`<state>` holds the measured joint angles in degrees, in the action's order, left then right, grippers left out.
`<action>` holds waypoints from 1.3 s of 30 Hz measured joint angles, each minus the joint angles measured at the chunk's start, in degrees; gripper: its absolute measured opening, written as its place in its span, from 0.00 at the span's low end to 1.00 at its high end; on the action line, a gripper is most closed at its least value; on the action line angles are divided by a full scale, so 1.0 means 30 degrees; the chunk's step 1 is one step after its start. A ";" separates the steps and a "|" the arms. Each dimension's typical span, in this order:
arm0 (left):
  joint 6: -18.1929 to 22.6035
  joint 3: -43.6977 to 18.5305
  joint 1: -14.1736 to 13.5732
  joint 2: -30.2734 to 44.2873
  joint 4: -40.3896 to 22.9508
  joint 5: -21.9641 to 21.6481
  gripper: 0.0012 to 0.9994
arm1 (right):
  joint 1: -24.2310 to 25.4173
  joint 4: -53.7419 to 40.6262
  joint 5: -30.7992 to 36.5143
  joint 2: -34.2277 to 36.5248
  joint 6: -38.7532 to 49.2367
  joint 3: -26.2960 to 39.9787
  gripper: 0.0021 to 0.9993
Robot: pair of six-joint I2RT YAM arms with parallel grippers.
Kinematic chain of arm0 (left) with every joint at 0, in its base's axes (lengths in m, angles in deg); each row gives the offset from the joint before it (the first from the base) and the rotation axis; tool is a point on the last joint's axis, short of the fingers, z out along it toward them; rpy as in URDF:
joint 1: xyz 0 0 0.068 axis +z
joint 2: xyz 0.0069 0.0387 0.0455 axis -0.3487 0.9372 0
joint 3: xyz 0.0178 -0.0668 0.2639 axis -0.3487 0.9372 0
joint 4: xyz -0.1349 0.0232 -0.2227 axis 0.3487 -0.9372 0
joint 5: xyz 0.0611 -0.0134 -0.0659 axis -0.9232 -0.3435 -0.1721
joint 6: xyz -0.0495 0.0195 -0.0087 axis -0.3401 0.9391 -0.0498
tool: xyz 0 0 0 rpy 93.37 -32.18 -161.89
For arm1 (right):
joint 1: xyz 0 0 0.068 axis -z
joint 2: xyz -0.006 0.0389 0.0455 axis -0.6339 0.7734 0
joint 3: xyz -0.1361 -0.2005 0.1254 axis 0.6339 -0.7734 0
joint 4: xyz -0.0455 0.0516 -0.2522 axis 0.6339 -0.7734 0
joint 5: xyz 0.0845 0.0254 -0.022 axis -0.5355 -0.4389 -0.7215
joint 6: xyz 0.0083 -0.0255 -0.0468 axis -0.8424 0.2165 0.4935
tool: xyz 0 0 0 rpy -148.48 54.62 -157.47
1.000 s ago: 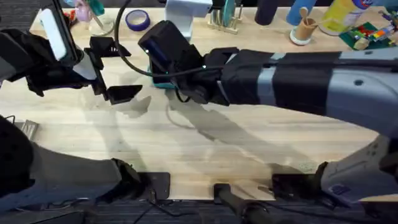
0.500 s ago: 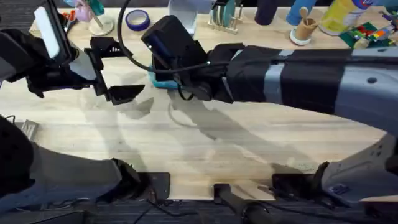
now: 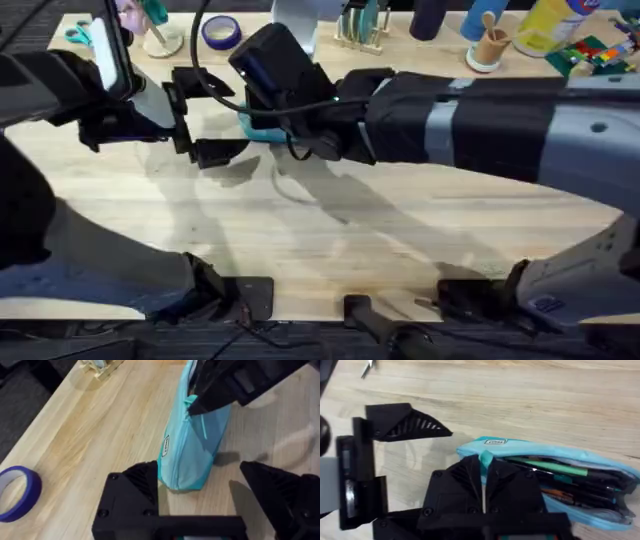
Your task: Unzip the bag, pick up the pens from the table one at a time and place them inside, then zip the bag closed.
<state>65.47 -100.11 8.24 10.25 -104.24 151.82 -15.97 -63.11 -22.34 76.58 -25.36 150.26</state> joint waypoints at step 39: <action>-0.0307 -0.0066 -0.1451 0.1796 0.2318 0.2065 0.04 | 0.0015 -0.0007 -0.0160 0.0000 0.0000 0.0000 0.03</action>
<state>64.55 -100.30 3.88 15.64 -97.28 158.02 -15.93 -63.14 -22.82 76.58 -25.36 150.26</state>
